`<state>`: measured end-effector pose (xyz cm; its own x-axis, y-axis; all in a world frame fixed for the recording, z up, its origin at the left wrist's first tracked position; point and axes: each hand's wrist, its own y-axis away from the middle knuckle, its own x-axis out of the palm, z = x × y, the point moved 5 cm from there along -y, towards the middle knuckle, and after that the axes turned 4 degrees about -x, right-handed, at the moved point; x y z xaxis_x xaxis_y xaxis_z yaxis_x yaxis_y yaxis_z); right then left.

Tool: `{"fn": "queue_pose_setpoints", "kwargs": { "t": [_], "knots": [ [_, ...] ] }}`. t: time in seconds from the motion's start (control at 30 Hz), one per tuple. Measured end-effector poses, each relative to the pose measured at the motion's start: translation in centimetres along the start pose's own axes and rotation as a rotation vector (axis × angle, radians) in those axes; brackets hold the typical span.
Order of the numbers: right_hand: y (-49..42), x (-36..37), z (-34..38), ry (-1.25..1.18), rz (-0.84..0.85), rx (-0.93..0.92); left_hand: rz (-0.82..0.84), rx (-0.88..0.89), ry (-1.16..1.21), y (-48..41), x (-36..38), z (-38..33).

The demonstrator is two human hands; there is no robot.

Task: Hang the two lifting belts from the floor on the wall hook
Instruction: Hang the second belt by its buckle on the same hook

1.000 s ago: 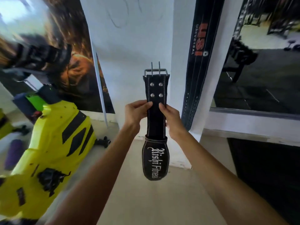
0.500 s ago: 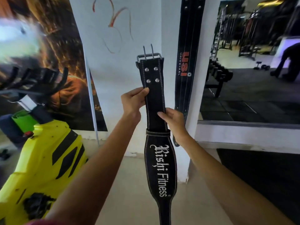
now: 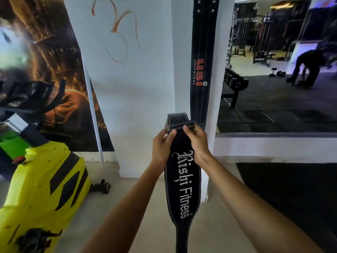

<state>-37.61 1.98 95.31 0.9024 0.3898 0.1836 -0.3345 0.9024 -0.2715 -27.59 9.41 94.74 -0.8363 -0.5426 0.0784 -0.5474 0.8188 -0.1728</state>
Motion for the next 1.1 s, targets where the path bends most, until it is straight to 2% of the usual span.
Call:
{"fn": "queue_pose_setpoints", "kwargs": {
  "t": [0.2,0.3,0.37,0.5,0.57,0.7,0.83,0.97,1.1],
  "knots": [
    [-0.7,-0.2,-0.7,-0.002,-0.041,0.039,0.133,-0.204,-0.141,3.5,-1.3,4.3],
    [-0.2,0.0,-1.5,-0.006,-0.005,0.076,-0.005,-0.101,-0.097,0.0,-1.8,1.3],
    [-0.4,0.2,-1.2,-0.025,0.006,0.07,-0.027,-0.07,-0.04,-1.0,-1.9,0.5],
    [-2.2,0.1,1.1,-0.016,-0.016,-0.012,0.121,-0.226,-0.067,3.4,-2.7,7.0],
    [-2.8,0.3,1.8,-0.018,-0.007,-0.045,0.142,-0.265,-0.091,4.1,-3.3,8.2],
    [-2.9,1.3,2.2,-0.002,0.023,-0.034,0.035,-0.098,0.074,0.0,-2.1,1.2],
    [-2.6,1.2,2.6,0.017,0.117,-0.006,-0.029,-0.139,0.35,-2.0,-0.5,-2.1],
    [-1.3,-1.4,0.9,0.123,0.123,-0.029,-0.048,-0.138,0.375,-2.9,0.0,-3.0],
    [2.5,-4.9,-4.0,0.197,0.146,0.101,-0.032,-0.121,0.379,-3.7,0.1,-3.0]
  ]
}}
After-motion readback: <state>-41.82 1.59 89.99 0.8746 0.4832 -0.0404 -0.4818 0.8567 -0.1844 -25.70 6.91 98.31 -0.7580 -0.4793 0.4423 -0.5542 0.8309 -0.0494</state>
